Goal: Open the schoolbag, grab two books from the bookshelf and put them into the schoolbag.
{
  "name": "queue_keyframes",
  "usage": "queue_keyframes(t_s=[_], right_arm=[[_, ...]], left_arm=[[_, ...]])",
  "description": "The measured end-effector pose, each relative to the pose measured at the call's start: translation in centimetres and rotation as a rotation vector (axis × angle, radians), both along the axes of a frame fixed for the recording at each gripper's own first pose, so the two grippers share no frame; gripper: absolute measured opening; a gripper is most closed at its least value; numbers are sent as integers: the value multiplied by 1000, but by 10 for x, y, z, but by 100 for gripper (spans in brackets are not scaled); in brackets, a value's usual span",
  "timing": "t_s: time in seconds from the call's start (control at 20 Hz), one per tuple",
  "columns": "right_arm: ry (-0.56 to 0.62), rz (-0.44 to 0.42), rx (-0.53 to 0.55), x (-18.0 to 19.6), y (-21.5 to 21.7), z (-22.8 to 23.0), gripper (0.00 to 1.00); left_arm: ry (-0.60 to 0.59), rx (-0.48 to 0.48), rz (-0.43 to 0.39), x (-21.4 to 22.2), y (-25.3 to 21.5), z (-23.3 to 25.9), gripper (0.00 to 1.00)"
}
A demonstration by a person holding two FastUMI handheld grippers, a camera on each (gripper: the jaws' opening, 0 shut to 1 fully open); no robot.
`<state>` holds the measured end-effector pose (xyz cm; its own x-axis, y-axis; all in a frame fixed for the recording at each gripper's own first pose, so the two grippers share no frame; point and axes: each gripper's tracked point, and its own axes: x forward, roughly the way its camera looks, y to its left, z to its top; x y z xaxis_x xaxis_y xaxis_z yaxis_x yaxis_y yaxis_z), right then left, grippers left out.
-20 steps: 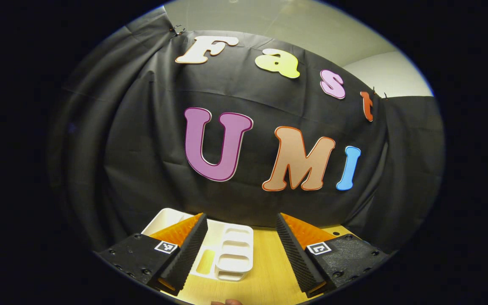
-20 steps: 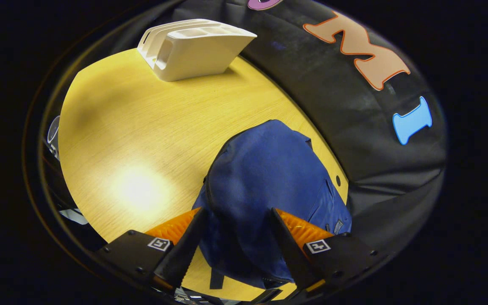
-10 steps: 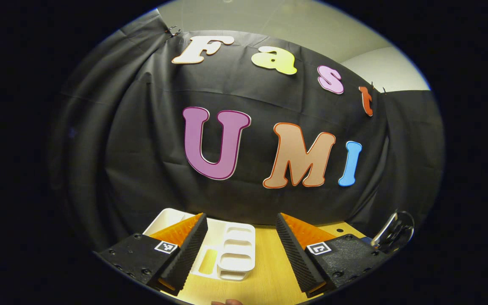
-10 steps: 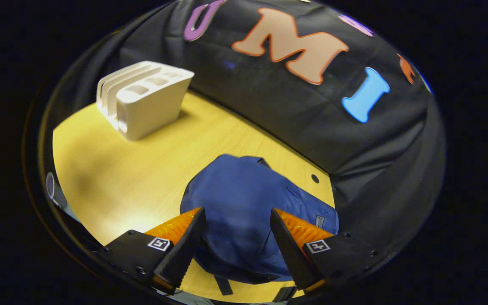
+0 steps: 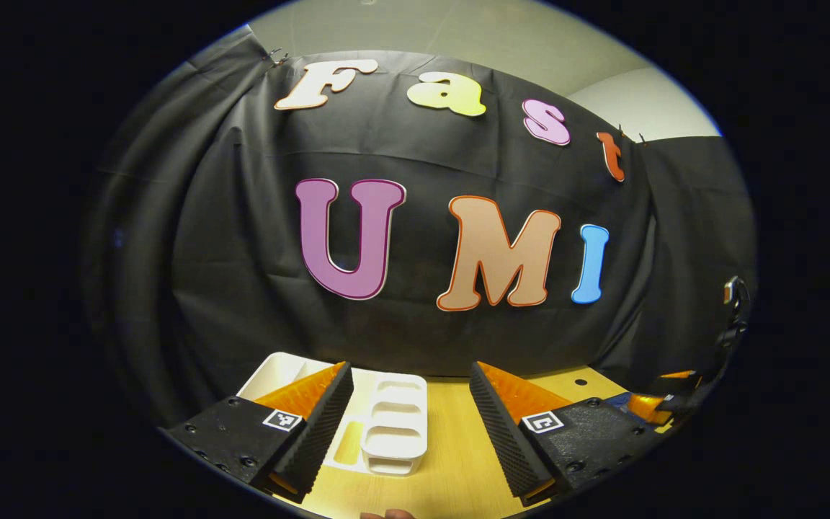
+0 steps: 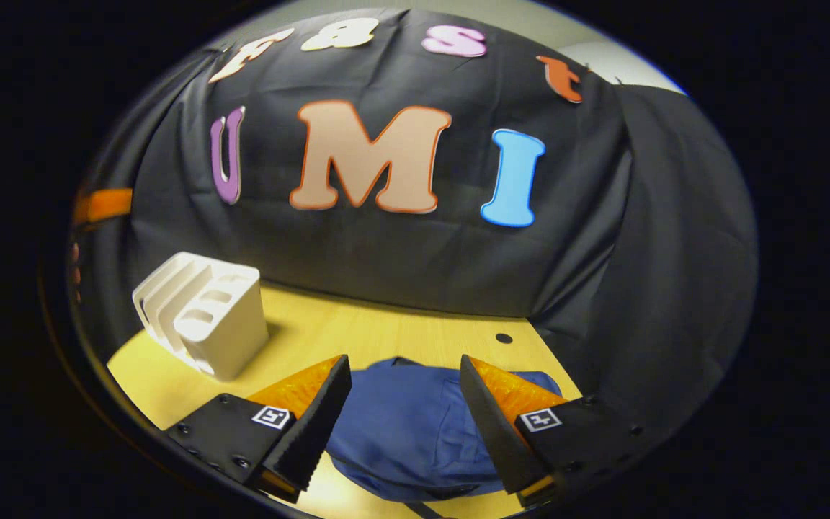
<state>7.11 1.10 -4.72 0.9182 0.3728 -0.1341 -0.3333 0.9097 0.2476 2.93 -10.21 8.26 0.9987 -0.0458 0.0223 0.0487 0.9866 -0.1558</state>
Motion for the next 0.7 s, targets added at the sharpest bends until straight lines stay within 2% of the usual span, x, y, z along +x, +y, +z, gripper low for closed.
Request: queue_keyframes(t_s=[0.15, 0.2, 0.35, 0.4, 0.45, 0.55, 0.65, 0.7], right_arm=[[-46, -38, 99, -4, -14, 25, 98], [-56, -42, 127, -8, -16, 33, 98], [-78, -68, 193, -21, -32, 51, 98], [-88, -77, 219, -23, -37, 56, 99], [-95, -89, 239, -26, -42, 59, 99], [-114, -109, 250, -32, -52, 63, 99], [-120, -110, 245, -37, -55, 65, 100], [-120, -110, 239, -39, -56, 66, 91]], left_arm=[[-13, 7, 0, 0, -11, -2, 92], [-13, 7, -3, -1, -14, -4, 94], [-9, -4, -18, -6, -27, -6, 94], [-9, -3, -22, -9, -31, -7, 92], [-9, 0, -26, -11, -35, -8, 94], [-5, 5, -36, -15, -41, -12, 92], [-1, 4, -40, -19, -44, -15, 94], [3, 1, -41, -21, -45, -16, 94]])
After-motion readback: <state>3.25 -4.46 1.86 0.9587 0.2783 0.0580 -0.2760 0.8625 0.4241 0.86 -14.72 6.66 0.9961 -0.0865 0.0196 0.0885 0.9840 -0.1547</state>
